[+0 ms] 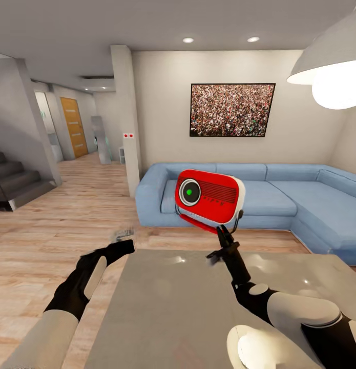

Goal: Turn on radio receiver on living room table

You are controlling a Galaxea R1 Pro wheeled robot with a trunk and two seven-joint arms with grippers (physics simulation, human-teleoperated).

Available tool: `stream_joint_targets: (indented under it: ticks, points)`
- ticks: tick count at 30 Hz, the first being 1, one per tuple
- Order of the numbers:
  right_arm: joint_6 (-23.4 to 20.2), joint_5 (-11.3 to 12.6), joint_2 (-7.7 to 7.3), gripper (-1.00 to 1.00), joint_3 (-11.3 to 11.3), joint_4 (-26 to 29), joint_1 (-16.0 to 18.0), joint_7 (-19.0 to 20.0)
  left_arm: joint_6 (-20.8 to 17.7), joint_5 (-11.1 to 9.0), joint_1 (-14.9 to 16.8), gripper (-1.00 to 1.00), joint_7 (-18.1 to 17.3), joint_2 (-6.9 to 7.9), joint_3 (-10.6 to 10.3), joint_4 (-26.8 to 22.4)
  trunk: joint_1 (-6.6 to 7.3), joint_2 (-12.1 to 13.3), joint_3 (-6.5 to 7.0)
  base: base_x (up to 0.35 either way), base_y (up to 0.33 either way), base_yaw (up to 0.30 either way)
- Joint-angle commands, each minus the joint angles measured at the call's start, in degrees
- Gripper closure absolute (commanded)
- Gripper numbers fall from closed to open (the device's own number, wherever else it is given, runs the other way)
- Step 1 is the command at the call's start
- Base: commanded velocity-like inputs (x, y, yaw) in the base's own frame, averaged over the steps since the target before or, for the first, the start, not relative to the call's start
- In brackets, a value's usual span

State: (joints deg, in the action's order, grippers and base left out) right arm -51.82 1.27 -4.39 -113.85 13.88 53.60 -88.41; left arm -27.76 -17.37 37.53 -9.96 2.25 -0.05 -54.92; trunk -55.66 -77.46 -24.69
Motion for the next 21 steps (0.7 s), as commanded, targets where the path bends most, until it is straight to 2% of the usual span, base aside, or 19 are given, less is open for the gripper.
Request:
stream_joint_targets:
  ticks: [1, 3, 4, 7, 10, 13, 15, 17, 19, 20, 21]
  points:
    - [0.0, 0.2, 0.00, 1.00, 0.1, 0.0, 0.0, 0.0, 0.5, 0.0, -0.1, 1.00, 0.0, 0.98, 0.0, 1.3, 0.00, 0.0, 0.01, 0.000, 0.000, 0.000]
    - [0.1, 1.4, 0.00, 1.00, 0.1, 0.0, 0.0, 0.0, 2.1, 0.0, -0.2, 1.00, 0.1, 2.80, 0.1, 4.0, 0.00, 0.0, 0.01, 0.000, 0.000, 0.000]
    - [0.1, 1.6, 0.00, 1.00, 0.1, 0.0, 0.0, 0.0, 2.5, 0.0, -0.2, 1.00, 0.1, 3.21, 0.1, 4.8, 0.00, 0.0, 0.01, 0.000, 0.000, 0.000]
    - [0.4, 2.6, 0.00, 1.00, 0.2, 0.0, 0.0, 0.0, 5.3, -0.1, -0.2, 1.00, 0.3, 5.36, 0.6, 11.1, 0.00, 0.0, 0.01, 0.000, 0.000, 0.000]
    - [3.1, 6.0, 0.03, 1.00, 0.1, 0.1, 0.0, 0.7, 10.5, -0.1, -0.3, 1.00, 0.4, 6.71, 1.4, 18.7, 0.00, 0.0, 0.01, 0.000, 0.000, 0.000]
    - [8.9, 9.8, 0.12, 1.00, 0.2, 0.1, 0.0, 4.4, 17.0, -0.1, -0.3, 1.00, 0.4, 8.00, 1.6, 27.3, 0.00, 0.0, 0.01, 0.000, 0.000, 0.000]
    - [14.8, 11.0, 0.16, 1.00, 0.4, 0.2, 0.0, 9.4, 22.0, -0.1, -0.3, 1.00, 0.3, 9.16, 1.6, 32.9, 0.00, 0.0, 0.01, 0.000, 0.000, 0.000]
    - [21.2, 11.4, 0.23, 1.00, 1.3, 0.2, 0.0, 13.4, 24.7, -0.1, -0.2, 1.00, 0.2, 9.88, 1.6, 36.1, 0.00, 0.0, 0.01, 0.000, 0.000, 0.000]
    - [28.8, 11.6, 0.33, 1.00, 4.1, 0.3, 0.0, 16.1, 26.5, -0.1, -0.3, 1.00, 0.3, 10.29, 1.6, 38.7, 0.00, 0.0, 0.01, 0.000, 0.000, 0.000]
    - [30.5, 11.6, 0.35, 1.00, 5.1, 0.3, 0.0, 16.5, 26.9, -0.1, -0.3, 1.00, 0.3, 10.35, 1.6, 39.2, 0.00, 0.0, 0.01, 0.000, 0.000, 0.000]
    - [33.6, 11.7, 0.41, 1.00, 7.4, 0.3, 0.0, 17.5, 27.7, -0.1, -0.3, 1.00, 0.3, 10.45, 1.6, 40.3, 0.00, 0.0, 0.01, 0.000, 0.000, 0.000]
